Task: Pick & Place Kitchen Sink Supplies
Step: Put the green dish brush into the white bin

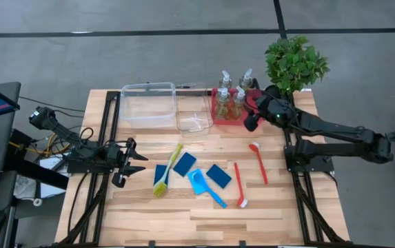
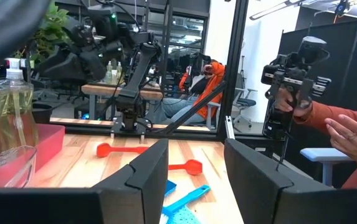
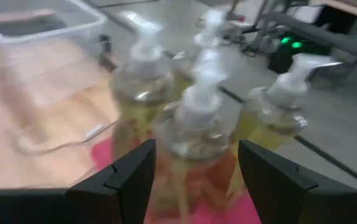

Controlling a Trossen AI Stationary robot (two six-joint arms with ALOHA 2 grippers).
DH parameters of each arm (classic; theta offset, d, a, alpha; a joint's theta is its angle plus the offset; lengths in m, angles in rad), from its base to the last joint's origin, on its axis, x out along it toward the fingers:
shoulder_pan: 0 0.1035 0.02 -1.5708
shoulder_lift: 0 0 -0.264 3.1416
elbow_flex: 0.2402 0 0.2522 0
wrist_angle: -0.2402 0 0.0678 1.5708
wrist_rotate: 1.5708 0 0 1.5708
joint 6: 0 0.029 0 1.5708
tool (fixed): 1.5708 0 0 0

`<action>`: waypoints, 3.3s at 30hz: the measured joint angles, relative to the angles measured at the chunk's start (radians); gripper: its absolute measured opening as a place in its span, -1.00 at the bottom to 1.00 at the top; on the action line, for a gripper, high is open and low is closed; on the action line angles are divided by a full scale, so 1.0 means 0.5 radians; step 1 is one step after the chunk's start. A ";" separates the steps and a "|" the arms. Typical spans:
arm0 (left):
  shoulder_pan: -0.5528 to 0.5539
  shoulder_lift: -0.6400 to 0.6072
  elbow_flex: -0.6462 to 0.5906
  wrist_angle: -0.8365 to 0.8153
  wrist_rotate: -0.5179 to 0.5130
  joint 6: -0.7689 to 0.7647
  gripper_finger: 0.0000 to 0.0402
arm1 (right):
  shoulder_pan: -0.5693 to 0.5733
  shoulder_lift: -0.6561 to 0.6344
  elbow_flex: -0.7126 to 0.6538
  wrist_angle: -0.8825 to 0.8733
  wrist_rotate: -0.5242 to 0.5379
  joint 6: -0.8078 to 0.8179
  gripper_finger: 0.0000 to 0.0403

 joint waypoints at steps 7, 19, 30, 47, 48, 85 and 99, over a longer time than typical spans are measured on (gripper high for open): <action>0.000 0.000 0.000 0.000 0.000 0.000 -0.21 | 0.223 -0.160 -0.048 -0.052 -0.277 0.017 0.10; 0.000 -0.001 0.000 0.000 0.000 0.000 -0.21 | 0.621 -0.591 -0.389 0.096 -0.277 0.090 0.10; 0.000 -0.001 0.000 0.000 0.000 0.000 -0.21 | 0.841 -0.981 -0.823 0.261 -0.275 0.122 0.10; 0.000 -0.001 0.000 0.000 0.000 0.000 -0.21 | 0.957 -1.347 -1.081 0.264 -0.276 0.037 0.10; -0.001 0.000 0.000 0.000 0.000 0.000 -0.21 | 0.965 -1.346 -1.081 0.246 -0.277 0.038 0.10; 0.000 0.000 -0.001 0.208 -0.014 0.029 -0.21 | 1.098 -1.345 -1.082 0.097 -0.278 0.053 0.10; -0.001 0.024 -0.001 0.368 -0.069 0.092 -0.21 | 1.097 -1.345 -1.082 0.129 -0.271 0.115 0.10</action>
